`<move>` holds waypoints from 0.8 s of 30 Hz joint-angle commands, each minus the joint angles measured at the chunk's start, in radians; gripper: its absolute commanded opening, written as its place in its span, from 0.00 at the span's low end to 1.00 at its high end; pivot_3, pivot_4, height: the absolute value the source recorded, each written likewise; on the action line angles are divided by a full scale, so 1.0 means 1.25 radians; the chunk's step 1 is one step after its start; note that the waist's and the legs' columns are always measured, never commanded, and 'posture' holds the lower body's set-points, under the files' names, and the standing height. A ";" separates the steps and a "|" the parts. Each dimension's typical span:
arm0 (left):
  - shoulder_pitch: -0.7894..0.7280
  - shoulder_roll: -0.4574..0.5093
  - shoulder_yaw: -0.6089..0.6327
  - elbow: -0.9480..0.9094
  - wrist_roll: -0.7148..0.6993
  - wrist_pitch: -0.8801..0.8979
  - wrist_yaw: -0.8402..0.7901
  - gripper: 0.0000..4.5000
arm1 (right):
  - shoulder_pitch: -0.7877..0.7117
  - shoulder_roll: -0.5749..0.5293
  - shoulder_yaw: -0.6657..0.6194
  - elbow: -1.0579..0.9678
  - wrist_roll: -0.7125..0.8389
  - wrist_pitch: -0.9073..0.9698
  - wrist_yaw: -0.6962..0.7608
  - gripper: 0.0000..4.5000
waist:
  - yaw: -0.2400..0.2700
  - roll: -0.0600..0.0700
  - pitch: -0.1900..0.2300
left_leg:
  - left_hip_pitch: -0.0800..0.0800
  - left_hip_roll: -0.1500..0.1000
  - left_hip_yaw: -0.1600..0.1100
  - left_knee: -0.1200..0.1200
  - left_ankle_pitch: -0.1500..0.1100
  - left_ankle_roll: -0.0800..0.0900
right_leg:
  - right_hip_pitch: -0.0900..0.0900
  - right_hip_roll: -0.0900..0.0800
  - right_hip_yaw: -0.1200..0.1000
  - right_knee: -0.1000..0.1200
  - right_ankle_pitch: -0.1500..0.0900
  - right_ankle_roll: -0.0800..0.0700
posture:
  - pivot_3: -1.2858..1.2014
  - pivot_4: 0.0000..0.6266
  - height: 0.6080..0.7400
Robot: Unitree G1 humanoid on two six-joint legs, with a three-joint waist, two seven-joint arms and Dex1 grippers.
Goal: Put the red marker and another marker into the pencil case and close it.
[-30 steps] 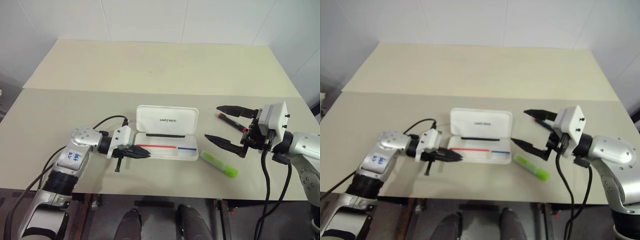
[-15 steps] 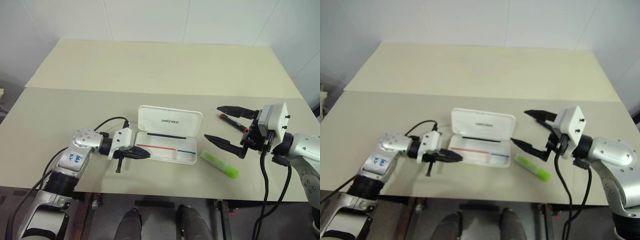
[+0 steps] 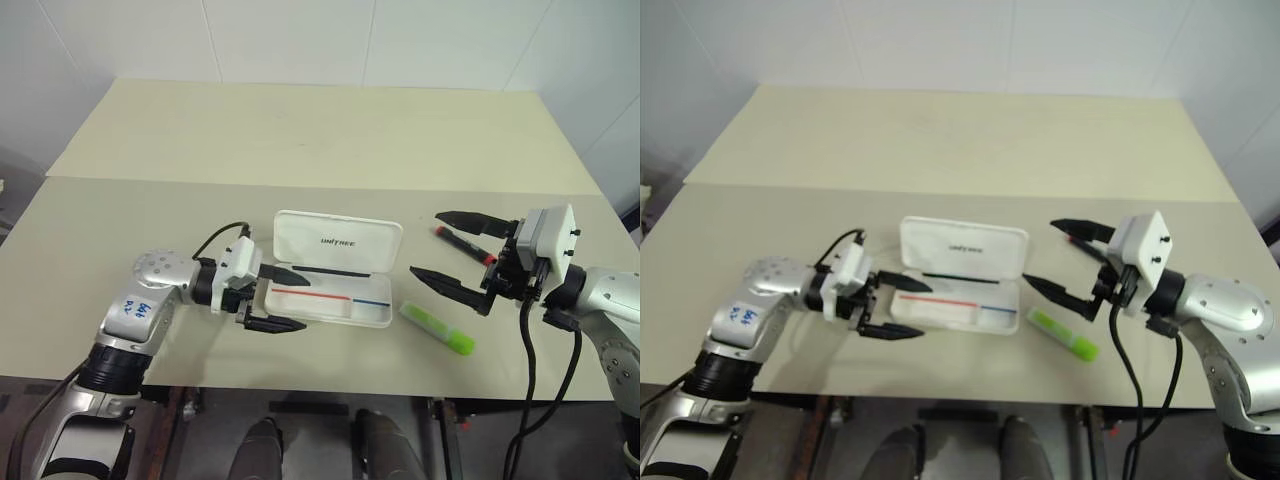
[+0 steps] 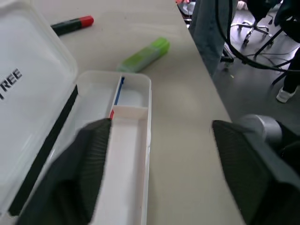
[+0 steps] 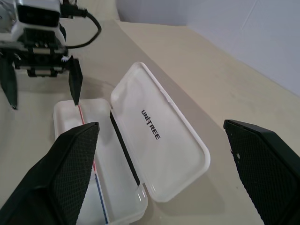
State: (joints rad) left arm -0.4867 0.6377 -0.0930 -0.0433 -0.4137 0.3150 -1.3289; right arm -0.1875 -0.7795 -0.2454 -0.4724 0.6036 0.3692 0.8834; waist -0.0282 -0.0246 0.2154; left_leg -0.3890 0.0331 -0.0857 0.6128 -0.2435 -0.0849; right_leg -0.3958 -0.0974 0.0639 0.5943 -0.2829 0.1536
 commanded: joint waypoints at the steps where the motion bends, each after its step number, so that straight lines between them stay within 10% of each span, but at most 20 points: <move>1: 0.005 0.005 0.040 -0.052 -0.046 0.026 0.024 1.00 | -0.015 0.004 -0.011 0.005 0.007 -0.022 0.010 1.00 | 0.001 0.000 0.000 | 0.000 0.000 0.000 0.000 0.000 0.000 | 0.000 0.000 0.000 0.000 0.000 0.000 | 0.52 0.24 1.00; 24: -0.181 0.085 0.148 -0.051 -0.172 0.192 0.106 1.00 | -0.332 -0.071 0.130 0.875 -0.270 -0.264 0.254 1.00 | -0.005 0.000 0.000 | 0.000 0.000 0.000 0.000 0.000 0.000 | 0.000 0.000 0.000 0.000 0.002 0.004 | 0.52 0.24 1.00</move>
State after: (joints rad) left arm -0.6924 0.7278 0.0922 -0.1082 -0.6333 0.5554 -1.1841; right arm -0.5770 -0.8701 -0.0815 0.5766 0.2892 0.0889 1.1885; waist -0.0344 -0.0242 0.2157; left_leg -0.3888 0.0330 -0.0853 0.6125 -0.2433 -0.0852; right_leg -0.3959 -0.0973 0.0640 0.5940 -0.2804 0.1585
